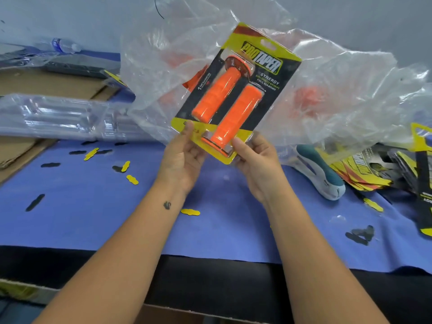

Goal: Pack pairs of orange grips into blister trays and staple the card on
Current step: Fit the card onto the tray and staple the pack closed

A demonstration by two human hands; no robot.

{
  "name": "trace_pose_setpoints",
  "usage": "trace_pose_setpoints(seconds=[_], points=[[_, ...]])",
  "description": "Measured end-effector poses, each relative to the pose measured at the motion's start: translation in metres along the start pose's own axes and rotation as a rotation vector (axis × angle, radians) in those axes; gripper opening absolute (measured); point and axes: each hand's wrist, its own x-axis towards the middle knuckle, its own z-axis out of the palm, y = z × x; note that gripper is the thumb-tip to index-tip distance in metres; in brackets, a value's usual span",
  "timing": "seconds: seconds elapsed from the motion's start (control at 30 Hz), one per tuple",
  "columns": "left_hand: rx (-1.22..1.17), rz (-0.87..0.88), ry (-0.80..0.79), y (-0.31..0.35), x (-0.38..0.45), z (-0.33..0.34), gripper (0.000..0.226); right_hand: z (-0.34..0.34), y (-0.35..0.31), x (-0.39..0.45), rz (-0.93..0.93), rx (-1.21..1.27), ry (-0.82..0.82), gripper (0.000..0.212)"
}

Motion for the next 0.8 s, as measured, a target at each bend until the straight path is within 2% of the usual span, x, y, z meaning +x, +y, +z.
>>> trace_pose_setpoints(seconds=[0.1, 0.17, 0.23, 0.33, 0.4, 0.5, 0.67, 0.8], points=[[0.061, -0.094, -0.119, -0.011, -0.009, 0.008, 0.014, 0.001, 0.003, -0.001, 0.025, -0.037, -0.003, 0.009], [0.040, -0.140, -0.050, -0.012, -0.010, 0.010, 0.009, -0.002, 0.004, -0.001, 0.075, -0.062, -0.033, 0.006], [0.061, -0.162, 0.029, -0.011, -0.007, 0.009, 0.009, -0.003, 0.005, -0.001, 0.126, -0.104, -0.061, 0.018], [0.111, -0.183, 0.048, -0.009, -0.005, 0.007, 0.008, 0.001, 0.003, 0.000, 0.071, -0.137, -0.024, 0.007], [0.150, -0.177, 0.020, -0.009, -0.003, 0.006, 0.008, 0.002, -0.002, 0.000, 0.015, -0.093, 0.083, 0.022], [0.162, -0.110, -0.044, -0.007, -0.002, 0.004, 0.016, -0.004, -0.011, 0.001, -0.049, -0.041, 0.191, 0.032], [0.142, -0.022, -0.148, -0.006, -0.004, 0.004, 0.014, -0.006, -0.024, -0.004, -0.116, -0.086, 0.164, 0.023], [0.152, -0.010, -0.198, -0.006, -0.004, 0.001, 0.010, -0.004, -0.028, -0.004, -0.150, -0.081, 0.193, 0.025]])
